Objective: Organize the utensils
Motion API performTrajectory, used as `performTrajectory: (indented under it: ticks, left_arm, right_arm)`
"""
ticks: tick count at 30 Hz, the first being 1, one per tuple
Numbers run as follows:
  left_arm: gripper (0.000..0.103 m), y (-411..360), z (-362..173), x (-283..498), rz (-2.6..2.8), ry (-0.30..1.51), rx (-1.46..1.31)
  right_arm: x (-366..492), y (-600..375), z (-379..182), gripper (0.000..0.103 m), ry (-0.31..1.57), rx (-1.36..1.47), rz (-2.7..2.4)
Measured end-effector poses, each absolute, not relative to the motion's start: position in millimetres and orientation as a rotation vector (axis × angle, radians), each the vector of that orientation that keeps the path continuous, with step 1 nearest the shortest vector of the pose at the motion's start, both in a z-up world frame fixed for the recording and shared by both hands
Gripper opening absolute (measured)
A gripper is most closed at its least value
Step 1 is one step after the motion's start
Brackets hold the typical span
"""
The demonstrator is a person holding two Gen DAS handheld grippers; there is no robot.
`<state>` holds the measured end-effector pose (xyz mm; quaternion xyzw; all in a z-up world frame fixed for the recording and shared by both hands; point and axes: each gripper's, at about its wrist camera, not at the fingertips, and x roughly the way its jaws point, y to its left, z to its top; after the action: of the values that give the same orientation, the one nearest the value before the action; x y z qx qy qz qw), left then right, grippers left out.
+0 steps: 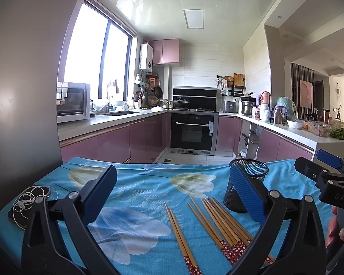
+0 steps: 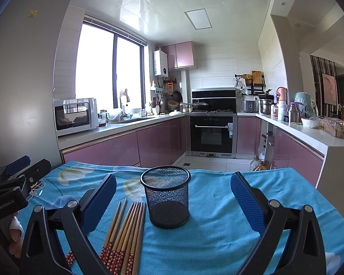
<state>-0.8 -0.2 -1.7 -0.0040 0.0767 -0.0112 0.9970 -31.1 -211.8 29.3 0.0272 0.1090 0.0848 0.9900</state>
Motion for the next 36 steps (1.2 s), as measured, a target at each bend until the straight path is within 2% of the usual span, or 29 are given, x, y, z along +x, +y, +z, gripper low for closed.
performTrajectory:
  ticks: [36]
  left_arm:
    - [0.097, -0.7, -4.4, -0.2, -0.024, 0.159, -0.009]
  right_arm:
    - [-31.1, -210.5, 31.3, 0.096, 0.224, 0.059, 0.174]
